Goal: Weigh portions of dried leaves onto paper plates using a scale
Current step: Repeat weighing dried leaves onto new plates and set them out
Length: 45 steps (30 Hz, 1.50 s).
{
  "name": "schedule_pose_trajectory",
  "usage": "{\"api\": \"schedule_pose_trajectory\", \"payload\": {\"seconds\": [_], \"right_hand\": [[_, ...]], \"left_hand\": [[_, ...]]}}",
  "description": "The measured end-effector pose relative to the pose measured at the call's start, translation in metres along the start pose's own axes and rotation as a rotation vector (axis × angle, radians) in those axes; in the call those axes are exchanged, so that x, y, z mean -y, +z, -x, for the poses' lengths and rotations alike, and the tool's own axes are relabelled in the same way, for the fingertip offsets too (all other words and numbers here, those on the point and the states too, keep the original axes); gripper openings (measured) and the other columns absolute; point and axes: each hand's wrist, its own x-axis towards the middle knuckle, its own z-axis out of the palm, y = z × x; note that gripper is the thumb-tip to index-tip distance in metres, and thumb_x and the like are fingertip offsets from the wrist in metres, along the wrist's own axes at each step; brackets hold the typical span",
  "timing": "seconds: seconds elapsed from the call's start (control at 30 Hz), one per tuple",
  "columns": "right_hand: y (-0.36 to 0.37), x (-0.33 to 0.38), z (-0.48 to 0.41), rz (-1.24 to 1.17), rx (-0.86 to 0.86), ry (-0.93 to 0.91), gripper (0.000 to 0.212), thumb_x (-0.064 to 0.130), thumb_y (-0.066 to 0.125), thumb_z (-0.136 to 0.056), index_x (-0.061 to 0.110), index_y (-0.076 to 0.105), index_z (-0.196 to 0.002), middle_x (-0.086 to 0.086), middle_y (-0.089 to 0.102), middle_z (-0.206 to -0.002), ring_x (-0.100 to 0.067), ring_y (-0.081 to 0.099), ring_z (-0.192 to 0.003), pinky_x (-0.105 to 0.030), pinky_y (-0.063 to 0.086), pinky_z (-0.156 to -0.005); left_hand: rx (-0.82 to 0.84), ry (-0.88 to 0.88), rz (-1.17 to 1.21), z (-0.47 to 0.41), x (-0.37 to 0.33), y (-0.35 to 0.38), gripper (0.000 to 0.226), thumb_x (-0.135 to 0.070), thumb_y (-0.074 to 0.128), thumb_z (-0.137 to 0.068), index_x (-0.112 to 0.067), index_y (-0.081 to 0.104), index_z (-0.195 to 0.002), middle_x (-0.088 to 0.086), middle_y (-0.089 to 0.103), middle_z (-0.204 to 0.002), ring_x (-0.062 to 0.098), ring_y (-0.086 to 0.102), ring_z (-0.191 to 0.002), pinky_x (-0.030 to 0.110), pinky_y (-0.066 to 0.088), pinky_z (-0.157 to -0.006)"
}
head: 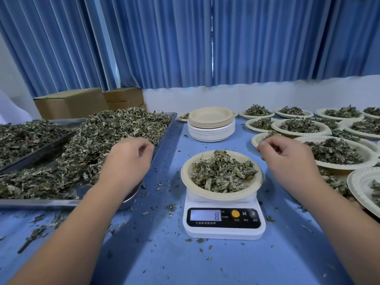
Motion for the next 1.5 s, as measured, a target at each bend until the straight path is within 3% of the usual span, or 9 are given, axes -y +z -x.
{"api": "schedule_pose_trajectory", "payload": {"seconds": [0.13,0.23,0.37,0.5,0.6,0.97,1.07,1.23,1.5], "right_hand": [[0.0,0.001,0.0,0.001,0.009,-0.006,0.026,0.022,0.056,-0.091,0.014,0.066,-0.069,-0.005,0.062,-0.062,-0.004,0.047,-0.049,-0.026,0.032,-0.049],[0.001,0.0,-0.001,-0.016,0.005,0.0,0.027,0.022,0.056,-0.091,0.014,0.065,-0.067,-0.003,0.061,-0.06,-0.005,0.046,-0.048,-0.027,0.033,-0.049],[0.001,0.0,-0.001,-0.023,0.014,0.003,0.028,0.023,0.055,-0.091,0.017,0.063,-0.064,0.009,0.058,-0.057,-0.005,0.046,-0.048,-0.028,0.034,-0.049],[0.002,0.002,-0.001,-0.004,0.021,-0.012,0.027,0.024,0.054,-0.09,0.018,0.065,-0.067,0.006,0.056,-0.054,-0.008,0.047,-0.052,-0.03,0.041,-0.055],[0.003,0.003,-0.001,0.007,0.022,-0.027,0.025,0.025,0.053,-0.091,0.015,0.069,-0.073,0.005,0.059,-0.058,-0.007,0.047,-0.051,-0.029,0.04,-0.055],[0.005,0.001,-0.002,-0.028,0.029,-0.021,0.026,0.024,0.054,-0.091,0.015,0.068,-0.071,0.007,0.057,-0.056,-0.009,0.047,-0.052,-0.031,0.042,-0.057],[0.004,0.0,-0.001,-0.027,0.026,-0.032,0.026,0.024,0.054,-0.091,0.014,0.067,-0.071,0.003,0.059,-0.06,-0.014,0.049,-0.056,-0.031,0.043,-0.056],[0.003,0.0,-0.001,-0.025,0.035,-0.032,0.028,0.024,0.054,-0.093,0.014,0.066,-0.069,0.003,0.059,-0.061,-0.009,0.048,-0.052,-0.03,0.039,-0.053],[0.003,0.0,0.0,-0.024,0.051,0.004,0.027,0.024,0.054,-0.092,0.015,0.065,-0.07,0.012,0.056,-0.053,-0.005,0.044,-0.046,-0.027,0.033,-0.051]], "left_hand": [[-0.075,0.101,0.237,-0.005,-0.046,0.001,0.016,-0.02,0.057,-0.094,-0.016,0.071,-0.086,-0.009,0.063,-0.075,0.005,0.052,-0.065,0.018,0.037,-0.06],[0.241,0.327,0.28,-0.012,-0.076,0.006,0.018,-0.022,0.06,-0.093,-0.028,0.067,-0.108,-0.016,0.058,-0.098,-0.007,0.053,-0.085,0.005,0.035,-0.073],[0.686,0.5,0.072,-0.03,-0.103,0.013,0.035,-0.031,0.058,-0.095,-0.038,0.054,-0.13,-0.014,0.046,-0.125,0.004,0.05,-0.11,0.02,0.034,-0.091],[0.88,0.545,-0.124,-0.045,-0.116,0.017,0.038,-0.03,0.061,-0.094,-0.043,0.055,-0.129,-0.014,0.048,-0.123,0.005,0.049,-0.105,0.02,0.035,-0.087],[0.874,0.575,-0.179,-0.048,-0.122,0.021,0.034,-0.03,0.065,-0.091,-0.044,0.061,-0.121,-0.017,0.052,-0.109,0.003,0.049,-0.094,0.008,0.031,-0.069],[0.706,0.48,0.061,-0.041,-0.121,0.016,0.02,-0.015,0.066,-0.087,-0.035,0.07,-0.089,-0.031,0.057,-0.062,-0.02,0.049,-0.065,0.001,0.035,-0.057],[0.649,0.446,0.13,-0.041,-0.116,0.004,0.021,-0.013,0.065,-0.087,-0.034,0.069,-0.088,-0.039,0.056,-0.064,-0.014,0.053,-0.064,0.002,0.037,-0.057],[0.47,0.251,0.44,-0.037,-0.092,-0.015,0.018,-0.006,0.067,-0.087,-0.022,0.073,-0.092,-0.007,0.071,-0.083,0.005,0.062,-0.068,0.02,0.052,-0.069],[0.241,0.007,0.652,-0.027,-0.027,-0.024,0.022,-0.012,0.068,-0.087,-0.033,0.073,-0.09,-0.013,0.073,-0.084,-0.004,0.065,-0.069,0.012,0.048,-0.064]]}}
